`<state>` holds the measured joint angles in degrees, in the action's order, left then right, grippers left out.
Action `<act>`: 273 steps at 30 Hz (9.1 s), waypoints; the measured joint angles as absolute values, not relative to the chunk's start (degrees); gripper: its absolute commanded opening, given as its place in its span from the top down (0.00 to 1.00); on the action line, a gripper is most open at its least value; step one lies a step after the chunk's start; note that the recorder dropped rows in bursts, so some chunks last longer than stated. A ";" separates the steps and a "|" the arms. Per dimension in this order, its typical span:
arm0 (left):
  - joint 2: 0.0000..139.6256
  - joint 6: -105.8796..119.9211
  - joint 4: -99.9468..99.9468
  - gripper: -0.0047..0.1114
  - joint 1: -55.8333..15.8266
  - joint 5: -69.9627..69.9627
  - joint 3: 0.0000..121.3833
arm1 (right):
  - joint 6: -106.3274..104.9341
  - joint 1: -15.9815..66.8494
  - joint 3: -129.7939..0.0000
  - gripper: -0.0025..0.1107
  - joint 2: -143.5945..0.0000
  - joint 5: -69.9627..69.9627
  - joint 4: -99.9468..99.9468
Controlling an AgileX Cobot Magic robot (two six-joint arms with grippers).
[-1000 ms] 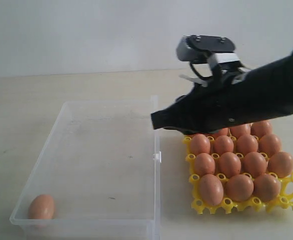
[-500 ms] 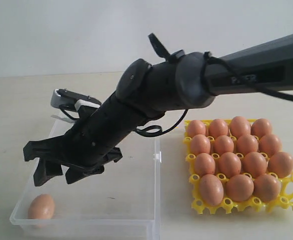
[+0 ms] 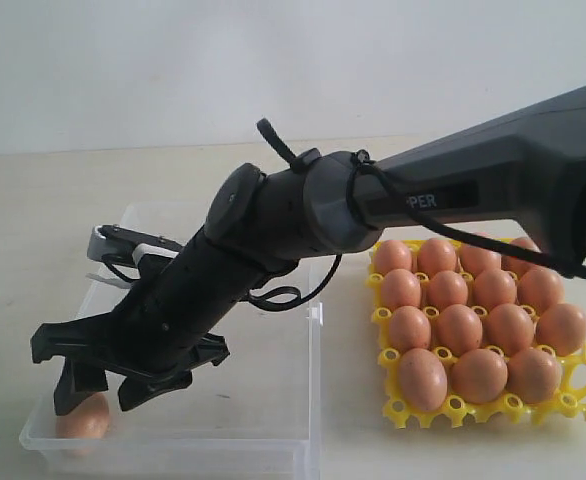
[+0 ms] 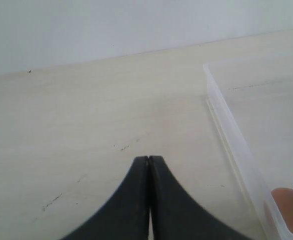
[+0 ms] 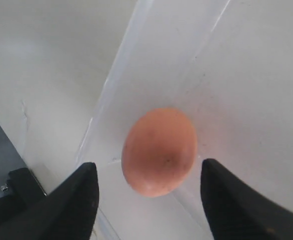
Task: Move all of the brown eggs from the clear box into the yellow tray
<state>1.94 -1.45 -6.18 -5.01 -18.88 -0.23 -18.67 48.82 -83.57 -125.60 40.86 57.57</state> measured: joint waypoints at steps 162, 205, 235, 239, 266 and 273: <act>1.94 -1.45 -6.18 0.96 -5.01 -18.88 -0.23 | -18.40 9.21 -13.69 0.94 -76.56 -9.09 35.36; 1.94 -1.45 -6.18 0.96 -5.01 -18.88 -0.23 | -13.83 9.21 -15.23 0.48 -64.64 -10.29 35.11; 1.94 -1.45 -6.18 0.96 -5.01 -18.88 -0.23 | -13.50 18.64 -26.34 0.98 -56.05 -3.92 30.95; 1.94 -1.45 -6.18 0.96 -5.01 -18.88 -0.23 | -13.74 24.26 -27.88 0.98 -56.05 -7.31 28.41; 1.94 -1.45 -6.18 0.96 -5.01 -18.88 -0.23 | -20.46 26.90 -28.03 0.98 -47.13 -0.69 16.99; 1.94 -1.45 -6.18 0.96 -5.01 -18.88 -0.23 | -20.46 20.27 -27.44 0.98 -38.53 7.27 10.55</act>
<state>1.94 -1.45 -6.18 -5.01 -18.88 -0.23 -20.46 20.27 -27.44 -38.53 7.27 10.55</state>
